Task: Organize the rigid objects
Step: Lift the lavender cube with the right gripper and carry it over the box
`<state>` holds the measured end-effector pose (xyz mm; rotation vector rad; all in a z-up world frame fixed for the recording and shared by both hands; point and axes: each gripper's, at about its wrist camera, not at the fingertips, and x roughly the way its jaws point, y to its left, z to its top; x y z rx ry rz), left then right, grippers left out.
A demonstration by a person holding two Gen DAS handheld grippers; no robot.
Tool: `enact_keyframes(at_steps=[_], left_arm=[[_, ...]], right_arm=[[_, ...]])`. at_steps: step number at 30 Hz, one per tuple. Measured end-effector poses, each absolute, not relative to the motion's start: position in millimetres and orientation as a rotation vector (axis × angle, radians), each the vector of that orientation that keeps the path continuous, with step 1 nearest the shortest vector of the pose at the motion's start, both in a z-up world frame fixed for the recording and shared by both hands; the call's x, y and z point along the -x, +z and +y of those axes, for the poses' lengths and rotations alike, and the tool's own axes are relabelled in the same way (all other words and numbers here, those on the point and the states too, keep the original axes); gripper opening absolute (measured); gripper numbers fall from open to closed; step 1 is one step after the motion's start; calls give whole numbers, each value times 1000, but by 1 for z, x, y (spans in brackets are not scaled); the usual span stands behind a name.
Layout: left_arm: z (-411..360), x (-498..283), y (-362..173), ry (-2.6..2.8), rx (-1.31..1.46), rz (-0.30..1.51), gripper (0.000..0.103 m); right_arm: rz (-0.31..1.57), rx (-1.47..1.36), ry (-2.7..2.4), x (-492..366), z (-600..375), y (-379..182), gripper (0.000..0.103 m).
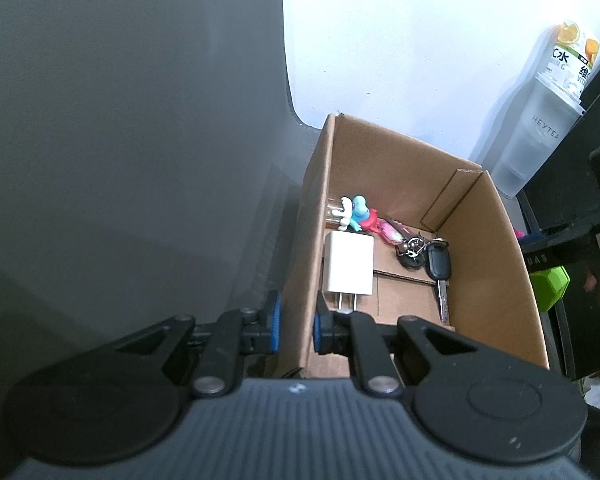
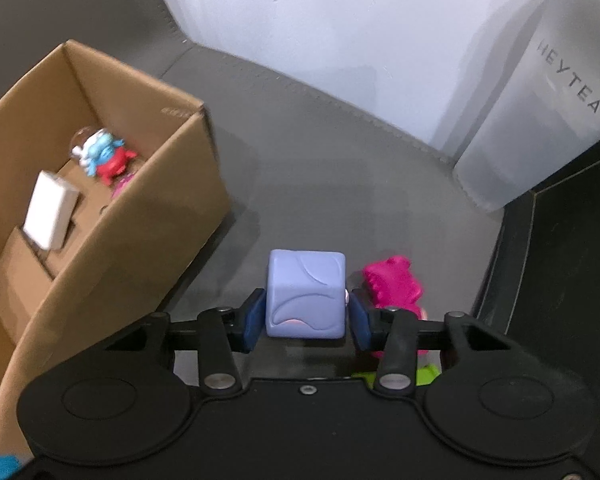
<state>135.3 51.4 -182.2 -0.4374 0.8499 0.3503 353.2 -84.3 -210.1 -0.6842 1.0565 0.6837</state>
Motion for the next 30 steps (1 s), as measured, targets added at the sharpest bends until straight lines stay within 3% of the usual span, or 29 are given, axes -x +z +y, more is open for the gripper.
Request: enact_keyframes(at_steps=[13,30], left_arm=[[48,-137,-181,357,422,856,13],[46,-139,-182,359,420,864,13]], right_arm=[[1075,583,661,-325,-105,-194,43],[962,386,623,-299,-139,-127,43]])
